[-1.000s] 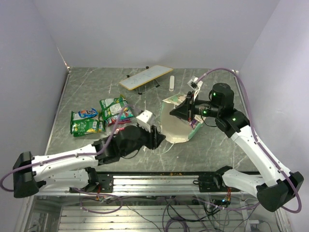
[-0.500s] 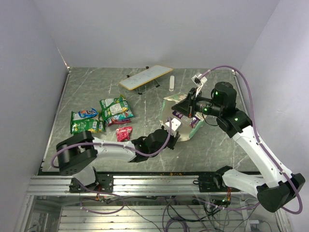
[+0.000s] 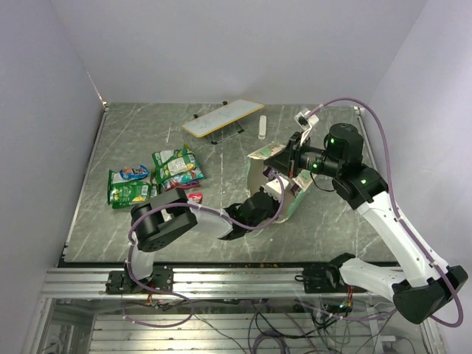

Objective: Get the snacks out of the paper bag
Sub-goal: Take out the snack from the paper bag.

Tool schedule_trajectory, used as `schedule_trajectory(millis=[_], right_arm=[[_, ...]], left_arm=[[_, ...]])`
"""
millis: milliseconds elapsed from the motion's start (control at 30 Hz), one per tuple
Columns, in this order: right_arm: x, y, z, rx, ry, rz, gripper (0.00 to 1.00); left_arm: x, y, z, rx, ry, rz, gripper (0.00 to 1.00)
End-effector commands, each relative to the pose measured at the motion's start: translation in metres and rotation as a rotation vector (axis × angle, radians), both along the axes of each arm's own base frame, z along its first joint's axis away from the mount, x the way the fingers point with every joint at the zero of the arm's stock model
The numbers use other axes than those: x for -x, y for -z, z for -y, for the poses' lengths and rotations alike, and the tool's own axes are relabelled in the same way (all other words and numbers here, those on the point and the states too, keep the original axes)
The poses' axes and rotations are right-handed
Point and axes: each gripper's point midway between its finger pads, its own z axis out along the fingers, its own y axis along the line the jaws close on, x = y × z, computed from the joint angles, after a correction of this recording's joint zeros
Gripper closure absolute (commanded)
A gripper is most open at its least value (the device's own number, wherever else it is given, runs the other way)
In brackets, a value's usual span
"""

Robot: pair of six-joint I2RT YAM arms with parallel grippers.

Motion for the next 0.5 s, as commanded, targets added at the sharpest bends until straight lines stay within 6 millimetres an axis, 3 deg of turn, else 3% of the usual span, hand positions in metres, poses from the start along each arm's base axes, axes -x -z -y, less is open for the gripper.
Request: schedule_trajectory(millis=[0, 200, 367, 467], right_arm=[[0.000, -0.022, 0.003, -0.007, 0.014, 0.062, 1.00], [-0.001, -0.028, 0.004, -0.011, 0.029, 0.070, 1.00], [-0.001, -0.027, 0.004, -0.008, 0.030, 0.059, 1.00], [-0.002, -0.028, 0.004, -0.009, 0.029, 0.065, 1.00]], left_arm=[[-0.019, -0.012, 0.001, 0.053, -0.040, 0.079, 0.71], [-0.050, -0.003, -0.006, 0.057, -0.092, 0.083, 0.66], [-0.075, -0.011, 0.000, 0.096, -0.126, 0.096, 0.45], [-0.090, -0.013, 0.001, 0.094, -0.172, 0.116, 0.37]])
